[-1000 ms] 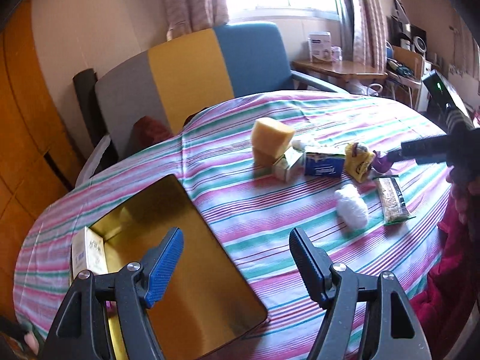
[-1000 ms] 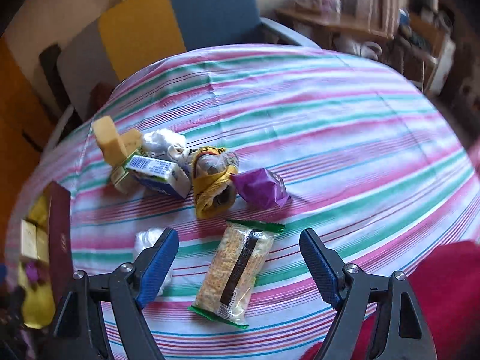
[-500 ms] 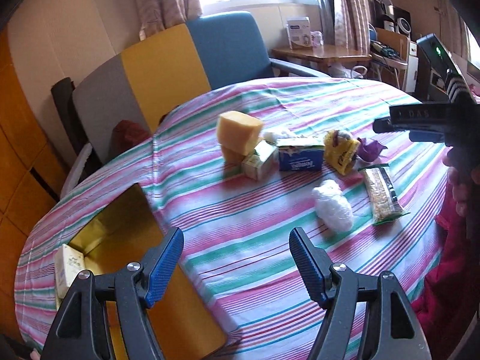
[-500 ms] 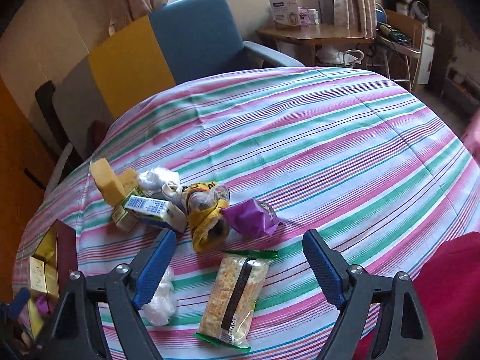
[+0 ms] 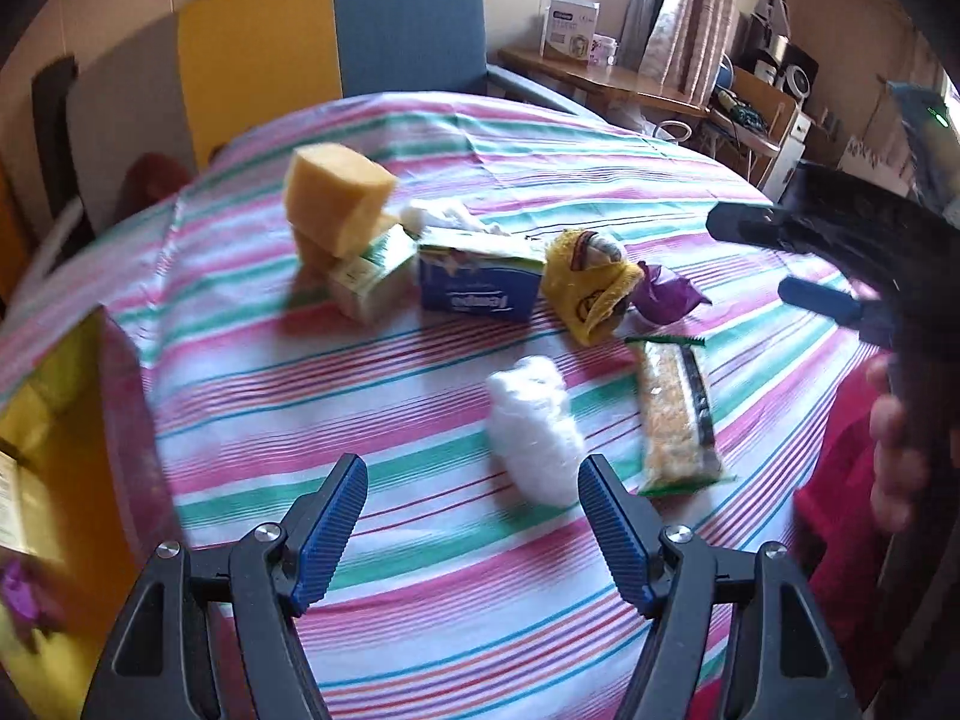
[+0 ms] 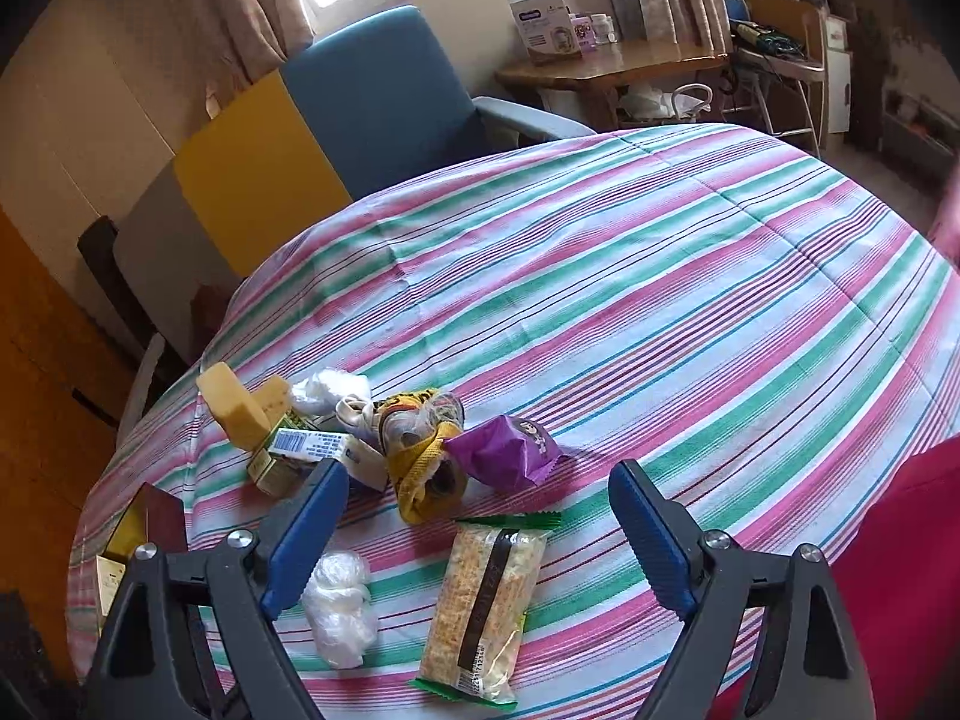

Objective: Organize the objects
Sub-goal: 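Grasp the white wrapped bundle with the left tool while the right tool grasps the granola bar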

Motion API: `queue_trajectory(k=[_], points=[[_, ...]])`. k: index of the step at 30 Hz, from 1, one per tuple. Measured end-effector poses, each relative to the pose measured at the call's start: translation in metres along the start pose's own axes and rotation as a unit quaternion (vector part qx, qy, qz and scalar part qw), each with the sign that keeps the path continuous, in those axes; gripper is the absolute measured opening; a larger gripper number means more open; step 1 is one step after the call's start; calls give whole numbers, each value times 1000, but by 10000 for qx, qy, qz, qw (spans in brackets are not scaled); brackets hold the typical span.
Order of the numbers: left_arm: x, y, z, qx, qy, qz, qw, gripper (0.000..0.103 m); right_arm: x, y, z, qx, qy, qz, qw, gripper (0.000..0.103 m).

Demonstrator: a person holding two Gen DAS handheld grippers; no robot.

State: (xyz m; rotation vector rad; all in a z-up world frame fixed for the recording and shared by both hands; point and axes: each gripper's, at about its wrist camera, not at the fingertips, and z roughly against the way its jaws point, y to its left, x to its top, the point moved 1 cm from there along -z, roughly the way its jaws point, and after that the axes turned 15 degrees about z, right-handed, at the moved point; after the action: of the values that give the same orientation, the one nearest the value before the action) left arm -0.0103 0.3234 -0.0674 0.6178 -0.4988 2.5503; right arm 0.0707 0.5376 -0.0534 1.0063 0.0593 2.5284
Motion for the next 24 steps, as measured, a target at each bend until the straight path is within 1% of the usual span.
queue_trajectory(k=[2, 4, 5, 6, 7, 8, 9, 11, 14, 18, 20, 22, 24], points=[[6, -5, -11, -150, 107, 155, 9997, 74, 0, 0, 0, 1, 3, 15, 10000, 89], [12, -10, -24, -172, 137, 237, 9995, 74, 0, 1, 0, -6, -4, 25, 10000, 89], [14, -12, -33, -160, 189, 265, 9993, 73, 0, 0, 0, -9, -10, 22, 10000, 89], [15, -14, -47, -156, 305, 273, 9990, 68, 0, 0, 1, -5, -15, 18, 10000, 89], [15, -14, -57, -133, 421, 259, 9987, 57, 0, -1, 1, -4, -24, 10, 10000, 89], [12, -12, -70, -23, 638, 282, 9976, 32, 0, -1, 1, -3, -35, -2, 10000, 89], [10, -12, -68, -54, 463, 242, 9986, 32, 0, -2, 1, -5, -49, -13, 10000, 89], [5, -13, -62, -80, 405, 99, 9991, 32, 1, -2, 2, -15, -70, -17, 10000, 89], [-10, -7, -52, 87, 240, -112, 9996, 32, 2, 1, 0, -86, -41, 82, 9999, 89], [-25, 5, -35, 211, 43, -148, 9997, 32, 2, 4, -4, -151, 61, 202, 9997, 88], [-27, 10, -25, 188, -40, -162, 9997, 32, 1, 5, -10, -159, 235, 253, 9993, 88], [-29, 17, -9, 183, -199, -160, 9995, 32, 0, 8, -16, -264, 414, 346, 9982, 88], [-31, 22, 8, 129, -365, -122, 9992, 32, -3, 12, -26, -253, 721, 447, 9961, 88]])
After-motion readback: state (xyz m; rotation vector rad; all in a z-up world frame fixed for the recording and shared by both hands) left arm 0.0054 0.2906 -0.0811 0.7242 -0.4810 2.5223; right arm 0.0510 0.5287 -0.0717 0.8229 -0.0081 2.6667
